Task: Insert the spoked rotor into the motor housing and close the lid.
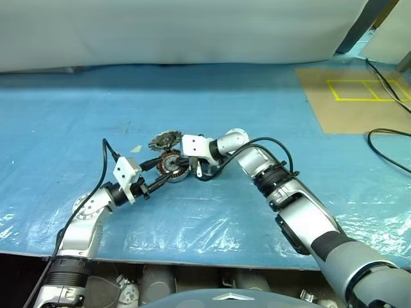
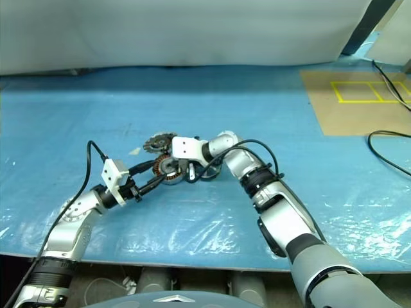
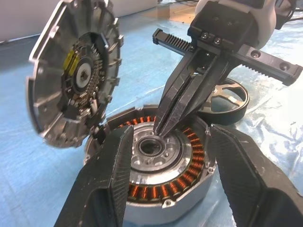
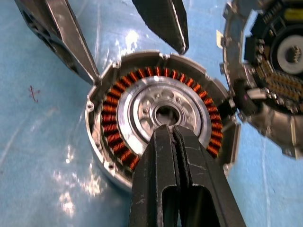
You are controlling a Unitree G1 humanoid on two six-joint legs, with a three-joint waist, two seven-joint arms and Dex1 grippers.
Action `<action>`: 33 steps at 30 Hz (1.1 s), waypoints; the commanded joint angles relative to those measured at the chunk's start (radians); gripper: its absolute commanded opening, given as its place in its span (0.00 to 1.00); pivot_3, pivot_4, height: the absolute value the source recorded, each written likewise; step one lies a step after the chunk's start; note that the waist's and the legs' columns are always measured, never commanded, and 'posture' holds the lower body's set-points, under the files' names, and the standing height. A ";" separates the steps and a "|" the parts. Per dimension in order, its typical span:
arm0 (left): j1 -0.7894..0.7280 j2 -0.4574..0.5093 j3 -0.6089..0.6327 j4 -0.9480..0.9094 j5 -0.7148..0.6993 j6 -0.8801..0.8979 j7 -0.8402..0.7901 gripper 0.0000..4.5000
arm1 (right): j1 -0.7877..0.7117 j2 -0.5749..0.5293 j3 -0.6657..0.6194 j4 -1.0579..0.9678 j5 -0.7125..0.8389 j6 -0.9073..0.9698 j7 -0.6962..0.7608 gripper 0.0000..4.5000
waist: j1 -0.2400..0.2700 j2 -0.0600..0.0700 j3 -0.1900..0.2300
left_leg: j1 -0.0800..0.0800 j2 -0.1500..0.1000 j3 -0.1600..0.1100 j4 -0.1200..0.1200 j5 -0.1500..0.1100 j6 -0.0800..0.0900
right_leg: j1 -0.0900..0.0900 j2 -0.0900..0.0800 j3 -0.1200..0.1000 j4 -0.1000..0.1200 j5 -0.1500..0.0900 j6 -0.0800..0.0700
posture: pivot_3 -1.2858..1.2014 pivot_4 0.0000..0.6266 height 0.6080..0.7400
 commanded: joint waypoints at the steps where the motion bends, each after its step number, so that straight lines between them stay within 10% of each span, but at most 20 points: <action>1: -0.017 -0.003 -0.001 -0.009 0.000 -0.014 0.001 0.60 | -0.016 0.014 -0.006 -0.015 0.007 -0.010 -0.007 0.01 | 0.000 0.000 0.000 | 0.000 0.000 0.000 0.000 0.000 0.000 | 0.000 0.000 0.000 0.000 0.000 0.000 | 0.52 0.24 1.00; 33: 0.008 0.011 0.010 -0.034 -0.005 -0.007 0.003 0.60 | 0.097 0.087 -0.064 -0.004 0.108 0.163 -0.077 0.01 | 0.001 0.000 0.000 | 0.006 0.000 0.001 -0.001 0.000 -0.001 | 0.004 -0.001 0.001 -0.001 0.000 0.000 | 0.52 0.24 1.00</action>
